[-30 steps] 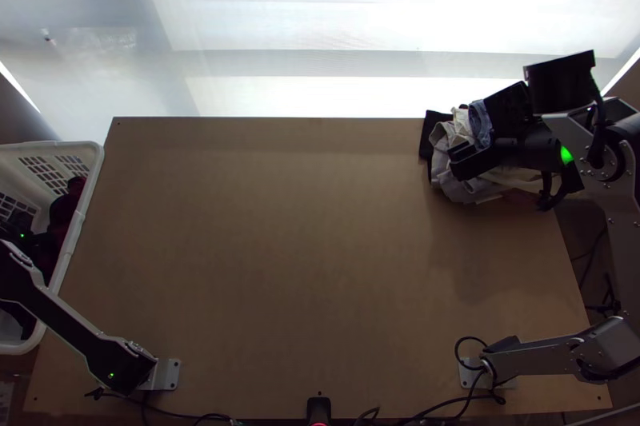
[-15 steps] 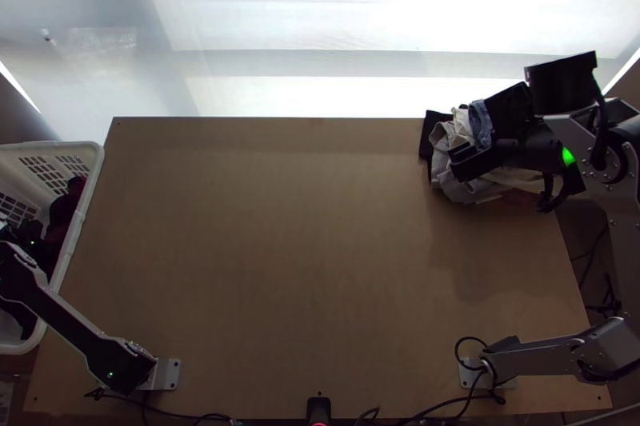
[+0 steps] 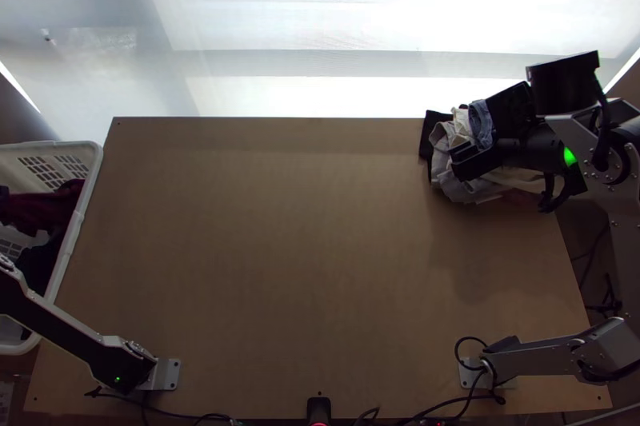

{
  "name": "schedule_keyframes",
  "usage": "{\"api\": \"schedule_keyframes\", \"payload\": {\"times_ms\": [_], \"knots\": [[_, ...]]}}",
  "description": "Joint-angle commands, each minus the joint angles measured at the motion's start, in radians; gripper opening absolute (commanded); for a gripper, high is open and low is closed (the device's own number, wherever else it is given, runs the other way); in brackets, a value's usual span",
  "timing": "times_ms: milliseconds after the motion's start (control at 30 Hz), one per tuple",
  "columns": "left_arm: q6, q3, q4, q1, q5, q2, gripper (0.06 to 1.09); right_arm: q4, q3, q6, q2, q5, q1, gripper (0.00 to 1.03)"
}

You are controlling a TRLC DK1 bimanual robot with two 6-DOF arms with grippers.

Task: Fold the t-shirt

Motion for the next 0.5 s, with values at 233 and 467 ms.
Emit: {"api": "schedule_keyframes", "payload": {"times_ms": [233,467], "knots": [[-0.148,-0.020,0.111,-0.535,0.223,-0.915,0.10,0.005,-0.014,-0.003,-0.027,0.002,-0.024,0.98],[-0.330,-0.083,0.203,-1.127,0.078,-1.027,0.10,0.005,-0.186,-0.012,-0.144,0.001,-0.076,0.98]]}}
